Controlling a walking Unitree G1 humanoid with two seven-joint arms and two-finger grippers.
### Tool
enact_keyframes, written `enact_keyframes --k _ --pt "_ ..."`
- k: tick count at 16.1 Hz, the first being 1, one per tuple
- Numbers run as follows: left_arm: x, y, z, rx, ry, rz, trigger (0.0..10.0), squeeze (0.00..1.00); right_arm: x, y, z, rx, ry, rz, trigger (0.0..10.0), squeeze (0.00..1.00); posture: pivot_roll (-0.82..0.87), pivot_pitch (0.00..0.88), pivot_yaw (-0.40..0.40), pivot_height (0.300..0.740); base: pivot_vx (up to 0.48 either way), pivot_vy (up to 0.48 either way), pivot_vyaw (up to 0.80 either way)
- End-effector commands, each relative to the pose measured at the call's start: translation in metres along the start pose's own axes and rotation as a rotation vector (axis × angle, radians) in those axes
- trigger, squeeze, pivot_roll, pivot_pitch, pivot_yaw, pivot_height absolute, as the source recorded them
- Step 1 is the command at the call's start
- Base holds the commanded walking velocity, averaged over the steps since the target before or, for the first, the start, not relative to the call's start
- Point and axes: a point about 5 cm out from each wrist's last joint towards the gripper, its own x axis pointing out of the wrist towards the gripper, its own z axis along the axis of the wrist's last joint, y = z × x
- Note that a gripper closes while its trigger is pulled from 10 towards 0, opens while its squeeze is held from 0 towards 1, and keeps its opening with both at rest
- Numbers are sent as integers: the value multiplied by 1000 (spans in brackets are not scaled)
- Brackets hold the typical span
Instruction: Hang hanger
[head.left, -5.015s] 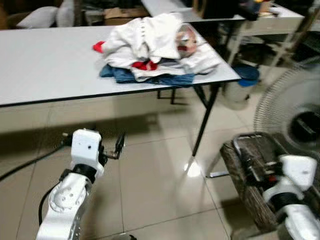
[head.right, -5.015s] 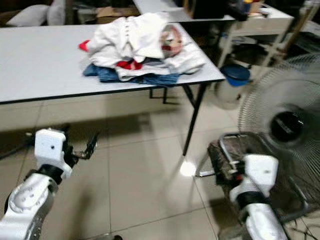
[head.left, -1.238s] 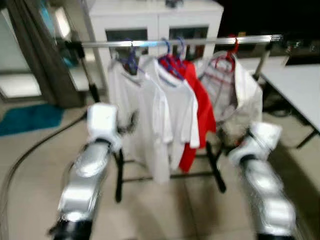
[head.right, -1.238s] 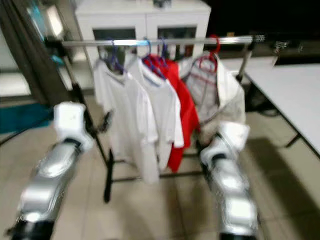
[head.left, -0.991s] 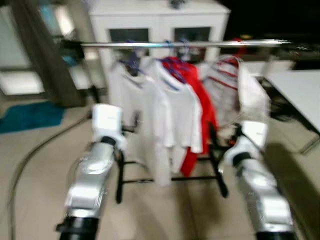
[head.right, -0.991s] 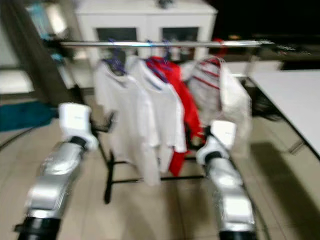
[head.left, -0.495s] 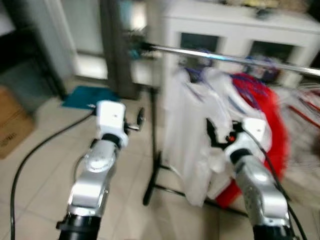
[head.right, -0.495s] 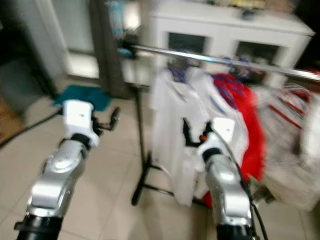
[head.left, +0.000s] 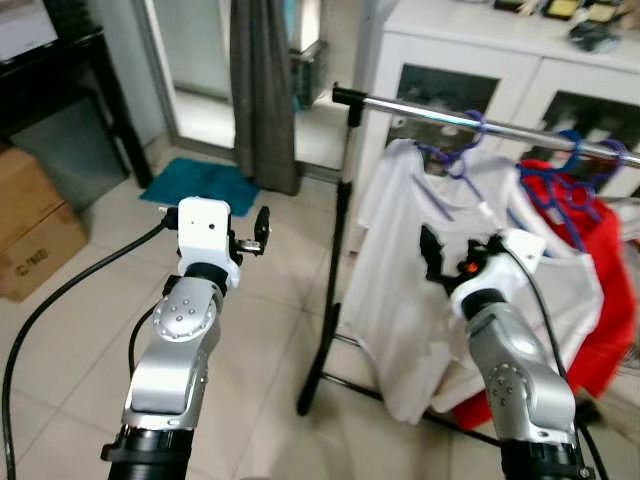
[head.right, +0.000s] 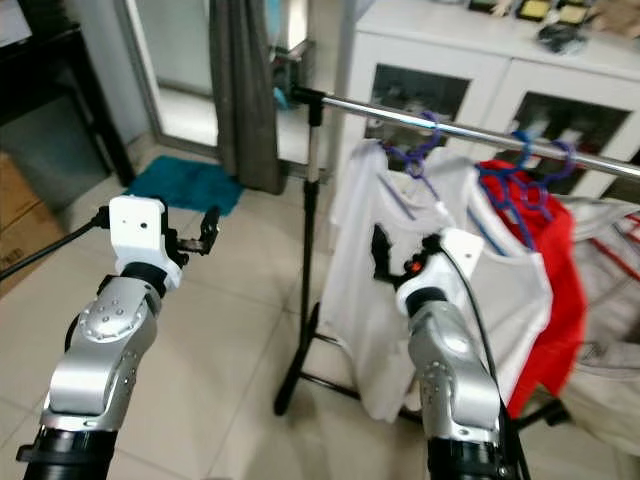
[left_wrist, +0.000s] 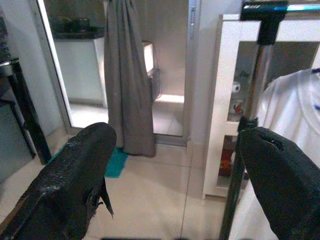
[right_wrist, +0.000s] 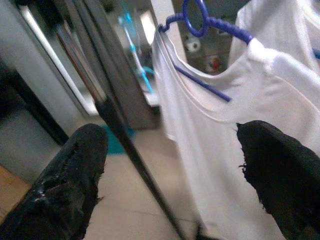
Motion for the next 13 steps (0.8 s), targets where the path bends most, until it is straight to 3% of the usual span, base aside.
enact_keyframes --k 1,2,3,5,6,7,9,11,13 --pt "-1 -4 5 2 -22 -10 10000 329 0 -4 8 -121 -59 -33 10000 1000 51 0 -19 740 0 -480 0" --pt "-1 -3 5 4 -20 -10 10000 333 0 -4 17 -127 -194 -63 10000 1000 51 0 -20 740 0 -480 0" --pt "-3 -3 4 4 -20 -8 10000 333 -2 -1 18 -120 -206 -20 10000 1000 48 0 -22 740 0 -480 0" --pt "-3 -4 5 13 -27 -11 10000 329 -1 -5 17 -173 -157 -57 10000 1000 44 0 -26 740 0 -480 0" --pt "-3 -6 5 -19 -28 -17 10000 306 -4 2 20 -104 -168 27 10000 1000 41 0 -27 740 0 0 0" --pt "-2 -7 7 -14 -41 -19 10000 290 -5 3 20 -80 -169 29 10000 1000 40 0 -29 740 0 0 0" --pt "-2 -9 6 54 -21 -27 10000 314 -5 3 13 -81 -150 35 10000 1000 41 0 -32 740 0 0 0" --pt "-3 -10 7 38 -38 -37 10000 345 -6 5 13 -73 -140 47 10000 1000 39 0 -32 740 129 0 800" --pt "-3 -9 9 40 -38 -42 10000 353 -5 4 16 -131 -170 -21 10000 1000 40 0 -33 740 289 0 678"
